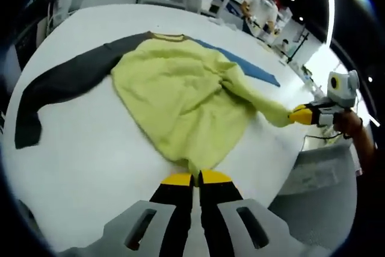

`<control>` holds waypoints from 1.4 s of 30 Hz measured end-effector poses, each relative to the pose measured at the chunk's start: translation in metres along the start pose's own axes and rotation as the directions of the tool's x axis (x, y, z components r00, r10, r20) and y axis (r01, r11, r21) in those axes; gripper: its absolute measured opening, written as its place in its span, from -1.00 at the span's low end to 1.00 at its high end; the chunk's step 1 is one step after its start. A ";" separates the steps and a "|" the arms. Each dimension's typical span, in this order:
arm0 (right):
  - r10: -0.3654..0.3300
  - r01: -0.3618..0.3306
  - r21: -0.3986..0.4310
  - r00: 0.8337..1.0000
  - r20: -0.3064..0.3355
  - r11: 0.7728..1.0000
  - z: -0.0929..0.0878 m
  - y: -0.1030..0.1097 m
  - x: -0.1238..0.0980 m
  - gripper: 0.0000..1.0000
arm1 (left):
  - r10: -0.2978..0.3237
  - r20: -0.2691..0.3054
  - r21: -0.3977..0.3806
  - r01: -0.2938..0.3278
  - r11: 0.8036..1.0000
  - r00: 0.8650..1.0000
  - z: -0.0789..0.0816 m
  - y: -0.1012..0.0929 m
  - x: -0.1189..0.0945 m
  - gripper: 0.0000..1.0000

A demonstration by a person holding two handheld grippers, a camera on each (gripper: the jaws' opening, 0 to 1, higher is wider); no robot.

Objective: Fold the garment on the visible template until the final outline fits inside the template.

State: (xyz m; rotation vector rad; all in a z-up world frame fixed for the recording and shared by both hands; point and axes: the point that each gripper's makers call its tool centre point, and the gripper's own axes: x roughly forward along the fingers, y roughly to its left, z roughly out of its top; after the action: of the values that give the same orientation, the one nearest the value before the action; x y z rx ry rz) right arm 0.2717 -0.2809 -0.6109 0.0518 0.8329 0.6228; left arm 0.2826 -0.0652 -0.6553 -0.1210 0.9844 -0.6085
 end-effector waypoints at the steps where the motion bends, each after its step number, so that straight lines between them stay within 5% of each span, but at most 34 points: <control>1: -0.002 0.002 0.004 1.000 0.001 1.000 0.001 -0.001 -0.002 -1.00 | 0.002 -0.006 0.005 -0.002 1.000 1.000 -0.001 0.002 -0.003 -1.00; 21: -0.080 0.090 0.126 0.993 -0.085 0.988 -0.020 -0.032 -0.022 -1.00 | 0.016 -0.031 -0.091 -0.019 0.996 0.999 -0.016 0.030 -0.041 -1.00; 24: -0.108 0.126 0.115 0.983 -0.150 0.985 -0.032 -0.038 -0.026 -1.00 | 0.015 -0.042 -0.089 -0.019 0.996 0.999 -0.019 0.029 -0.046 -1.00; 42: -0.144 0.185 0.131 0.950 -0.278 0.974 -0.082 -0.060 -0.021 -1.00 | 0.013 -0.143 -0.088 -0.026 0.996 0.990 -0.059 0.035 -0.042 -1.00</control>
State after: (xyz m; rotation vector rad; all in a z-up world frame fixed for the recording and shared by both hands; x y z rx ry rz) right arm 0.2334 -0.3572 -0.6693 0.0397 1.1347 0.4099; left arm 0.2330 -0.0042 -0.6700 -0.1484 1.1506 -0.5608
